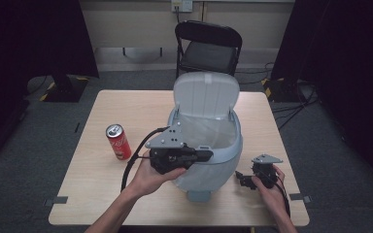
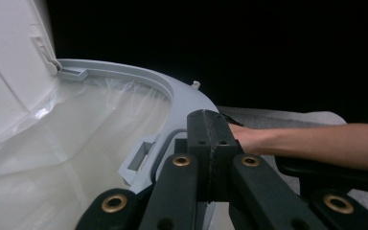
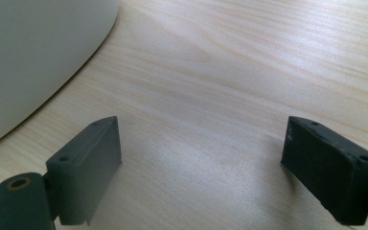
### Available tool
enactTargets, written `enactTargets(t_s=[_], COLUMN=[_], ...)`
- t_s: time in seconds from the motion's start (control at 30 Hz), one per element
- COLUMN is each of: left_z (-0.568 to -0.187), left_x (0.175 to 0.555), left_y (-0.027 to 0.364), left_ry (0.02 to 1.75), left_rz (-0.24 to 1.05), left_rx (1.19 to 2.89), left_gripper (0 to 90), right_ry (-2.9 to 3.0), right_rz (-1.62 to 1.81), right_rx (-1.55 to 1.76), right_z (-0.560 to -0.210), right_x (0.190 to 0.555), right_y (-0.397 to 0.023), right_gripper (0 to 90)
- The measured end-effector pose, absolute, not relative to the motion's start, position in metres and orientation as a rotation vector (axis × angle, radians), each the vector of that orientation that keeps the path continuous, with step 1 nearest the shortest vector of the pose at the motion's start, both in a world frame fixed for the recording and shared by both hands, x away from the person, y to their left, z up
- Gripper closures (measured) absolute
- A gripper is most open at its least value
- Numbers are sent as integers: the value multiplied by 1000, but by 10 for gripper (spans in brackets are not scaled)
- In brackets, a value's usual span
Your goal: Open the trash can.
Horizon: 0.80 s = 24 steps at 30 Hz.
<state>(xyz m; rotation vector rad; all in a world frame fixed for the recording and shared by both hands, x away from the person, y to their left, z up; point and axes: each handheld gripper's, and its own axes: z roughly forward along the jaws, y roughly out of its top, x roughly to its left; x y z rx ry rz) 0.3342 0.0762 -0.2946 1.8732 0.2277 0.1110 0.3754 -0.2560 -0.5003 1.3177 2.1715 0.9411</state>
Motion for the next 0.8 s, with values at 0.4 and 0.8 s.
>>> enactTargets(t_s=[0.4,0.8], left_z=[-297,-309], left_x=[339,343], left_y=[98,164], left_ry=[291,465], left_rz=[83,161], left_rx=[1811,1722], left_gripper=[844,788], right_ry=[2171,2171], right_rz=[941,941], right_rx=[1320,1320], right_z=[-500,-500], right_x=[375,375], right_y=[-256,-256], right_gripper=[121,121])
